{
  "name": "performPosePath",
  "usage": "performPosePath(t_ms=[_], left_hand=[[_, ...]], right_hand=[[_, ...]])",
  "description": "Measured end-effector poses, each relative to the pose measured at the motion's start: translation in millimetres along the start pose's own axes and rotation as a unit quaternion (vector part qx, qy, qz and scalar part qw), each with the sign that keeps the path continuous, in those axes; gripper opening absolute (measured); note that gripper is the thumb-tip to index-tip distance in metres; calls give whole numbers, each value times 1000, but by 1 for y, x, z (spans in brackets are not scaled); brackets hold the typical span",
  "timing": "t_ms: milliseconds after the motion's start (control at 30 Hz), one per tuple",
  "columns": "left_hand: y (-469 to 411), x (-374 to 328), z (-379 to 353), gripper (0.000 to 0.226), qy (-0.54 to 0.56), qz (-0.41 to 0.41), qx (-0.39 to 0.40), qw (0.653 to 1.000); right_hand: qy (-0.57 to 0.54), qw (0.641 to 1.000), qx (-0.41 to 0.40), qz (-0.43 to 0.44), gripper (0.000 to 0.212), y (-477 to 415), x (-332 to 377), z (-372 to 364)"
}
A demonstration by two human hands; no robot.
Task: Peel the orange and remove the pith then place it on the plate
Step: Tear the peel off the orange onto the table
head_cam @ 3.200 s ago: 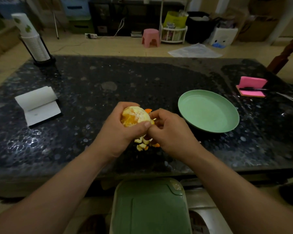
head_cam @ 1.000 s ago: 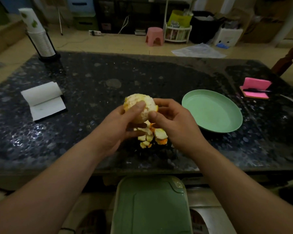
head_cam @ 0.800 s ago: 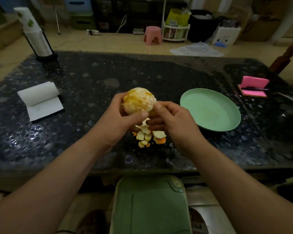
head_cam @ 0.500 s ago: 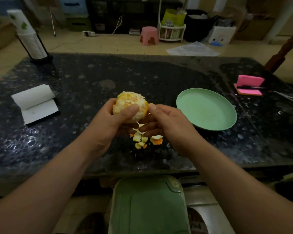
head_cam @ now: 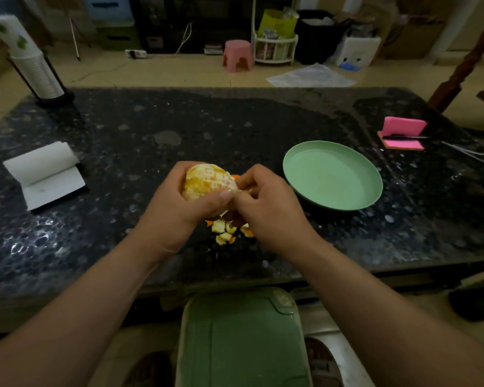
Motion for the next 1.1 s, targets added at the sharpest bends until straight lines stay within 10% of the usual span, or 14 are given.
performPosePath(t_ms=[200, 833, 1100], left_hand=[[-2, 4, 3, 64, 27, 11, -25, 999], [-1, 0, 1, 60, 110, 83, 46, 989], [1, -6, 0, 64, 130, 82, 68, 986]], right_hand=[[-190, 974, 73, -100, 15, 6, -3, -11], [78, 995, -1, 57, 5, 6, 12, 8], [9, 999, 31, 21, 4, 6, 14, 9]])
Point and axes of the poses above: each hand's wrist, its own y-axis away from the middle knuckle, its own z-axis out of the back of the hand, x = y × z, the point moved 6 cm from there along -y, towards the middle knuckle, and after that the axes turned 6 degrees about -z, right-handed, at the moved point
